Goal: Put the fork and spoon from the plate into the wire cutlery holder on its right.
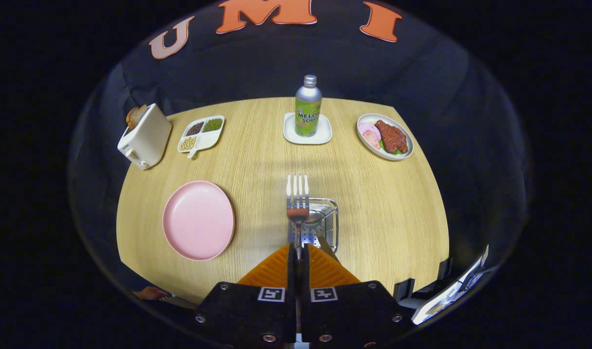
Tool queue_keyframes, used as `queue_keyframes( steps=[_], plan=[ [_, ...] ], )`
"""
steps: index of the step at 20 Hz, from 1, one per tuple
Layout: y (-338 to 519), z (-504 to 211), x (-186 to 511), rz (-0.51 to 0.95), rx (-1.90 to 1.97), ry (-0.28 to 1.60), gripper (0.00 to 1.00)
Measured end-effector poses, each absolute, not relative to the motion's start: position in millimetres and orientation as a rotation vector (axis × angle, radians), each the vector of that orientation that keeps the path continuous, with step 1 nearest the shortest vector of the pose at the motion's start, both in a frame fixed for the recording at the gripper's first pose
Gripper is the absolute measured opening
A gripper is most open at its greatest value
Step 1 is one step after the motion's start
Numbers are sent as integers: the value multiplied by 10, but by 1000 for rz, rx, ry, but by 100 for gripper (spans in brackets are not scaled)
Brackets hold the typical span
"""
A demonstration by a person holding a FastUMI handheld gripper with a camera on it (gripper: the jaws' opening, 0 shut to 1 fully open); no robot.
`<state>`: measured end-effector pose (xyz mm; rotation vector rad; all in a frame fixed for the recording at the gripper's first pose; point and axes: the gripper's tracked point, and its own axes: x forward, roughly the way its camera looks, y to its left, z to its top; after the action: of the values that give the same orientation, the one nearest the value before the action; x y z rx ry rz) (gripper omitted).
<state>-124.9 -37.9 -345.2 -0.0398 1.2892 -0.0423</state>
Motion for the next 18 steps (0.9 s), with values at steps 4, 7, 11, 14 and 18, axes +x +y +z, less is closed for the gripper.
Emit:
queue_keyframes(
  steps=[4, 7, 11, 14, 18],
  plan=[
    [-499, -3585, -1324, 6, -100, 1432, 5],
    [-529, -3643, -1392, 47, -134, 1528, 5],
    [-588, -3809, -1382, 62, -128, 1628, 5],
    [-584, -3854, -1400, 66, -135, 1691, 5],
    [-555, -3933, -1368, 51, -82, 1752, 5]
  ],
)
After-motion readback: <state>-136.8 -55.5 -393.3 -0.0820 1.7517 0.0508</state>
